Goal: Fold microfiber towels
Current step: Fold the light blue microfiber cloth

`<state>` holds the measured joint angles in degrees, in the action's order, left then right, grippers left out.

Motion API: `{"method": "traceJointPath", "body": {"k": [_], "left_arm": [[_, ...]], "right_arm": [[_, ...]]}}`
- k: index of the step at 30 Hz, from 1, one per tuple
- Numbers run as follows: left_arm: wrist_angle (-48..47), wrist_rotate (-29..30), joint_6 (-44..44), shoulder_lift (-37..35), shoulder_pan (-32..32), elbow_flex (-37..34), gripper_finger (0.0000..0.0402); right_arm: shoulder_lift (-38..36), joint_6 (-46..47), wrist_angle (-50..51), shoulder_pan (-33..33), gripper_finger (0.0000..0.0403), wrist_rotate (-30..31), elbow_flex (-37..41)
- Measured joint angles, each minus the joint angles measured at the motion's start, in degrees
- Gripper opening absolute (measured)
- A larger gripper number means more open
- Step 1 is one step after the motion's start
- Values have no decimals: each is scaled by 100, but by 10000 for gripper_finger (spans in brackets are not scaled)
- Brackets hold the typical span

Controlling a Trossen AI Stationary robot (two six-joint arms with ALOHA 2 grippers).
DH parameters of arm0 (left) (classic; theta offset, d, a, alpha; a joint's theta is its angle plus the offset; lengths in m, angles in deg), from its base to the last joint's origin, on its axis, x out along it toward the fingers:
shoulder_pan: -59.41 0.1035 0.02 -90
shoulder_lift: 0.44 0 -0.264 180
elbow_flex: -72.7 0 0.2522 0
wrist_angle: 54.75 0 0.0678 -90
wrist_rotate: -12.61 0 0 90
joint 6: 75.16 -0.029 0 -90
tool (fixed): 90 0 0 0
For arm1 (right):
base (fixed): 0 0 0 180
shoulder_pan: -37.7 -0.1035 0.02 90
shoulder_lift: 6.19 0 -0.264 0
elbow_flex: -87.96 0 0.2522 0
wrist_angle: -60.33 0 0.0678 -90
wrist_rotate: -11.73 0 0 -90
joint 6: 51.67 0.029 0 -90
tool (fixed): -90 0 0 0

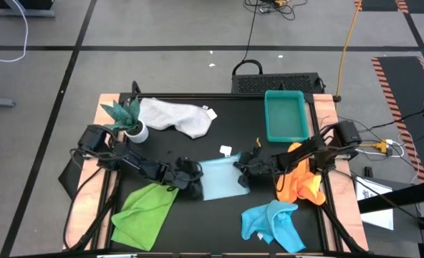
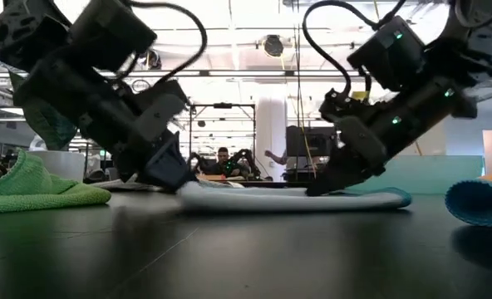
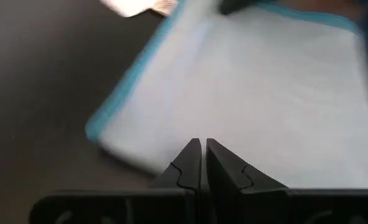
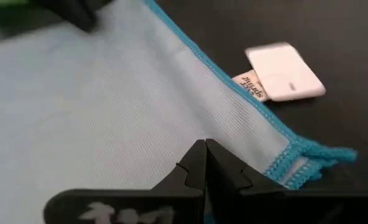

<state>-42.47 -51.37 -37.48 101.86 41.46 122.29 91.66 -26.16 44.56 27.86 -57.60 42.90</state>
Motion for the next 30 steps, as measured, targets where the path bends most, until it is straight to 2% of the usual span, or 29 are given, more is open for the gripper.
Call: {"method": "traceJointPath", "body": {"k": [5, 10, 17, 20, 24, 25, 27, 29, 30], "left_arm": [[475, 71, -387, -146, 74, 9, 26], [371, 124, -494, -110, 436, 7, 26], [-519, 149, -240, -101, 604, 0, 26], [-612, 220, -184, -108, 560, 0, 26], [-504, 271, -151, -267, 424, 2, 26], [-457, 271, -155, -305, 376, 2, 26], [-117, 241, -265, -319, 269, 0, 26], [318, -28, -667, -319, 119, 0, 26], [499, -242, -917, -317, 29, 3, 26]], "right_arm": [[-594, -162, -319, -119, 0, -300, -7], [-381, -362, -619, 32, 0, -591, -56], [350, -351, -575, 328, 0, -316, -207], [338, -375, -464, 393, 0, -111, -206], [67, -412, -604, 322, 0, -136, -207], [18, -414, -682, 276, 0, -260, -207], [10, -475, -967, 179, 0, -895, -207], [30, -533, -1215, 4, 0, -1526, -219], [61, -540, -1264, -111, 0, -1642, -260]]}}
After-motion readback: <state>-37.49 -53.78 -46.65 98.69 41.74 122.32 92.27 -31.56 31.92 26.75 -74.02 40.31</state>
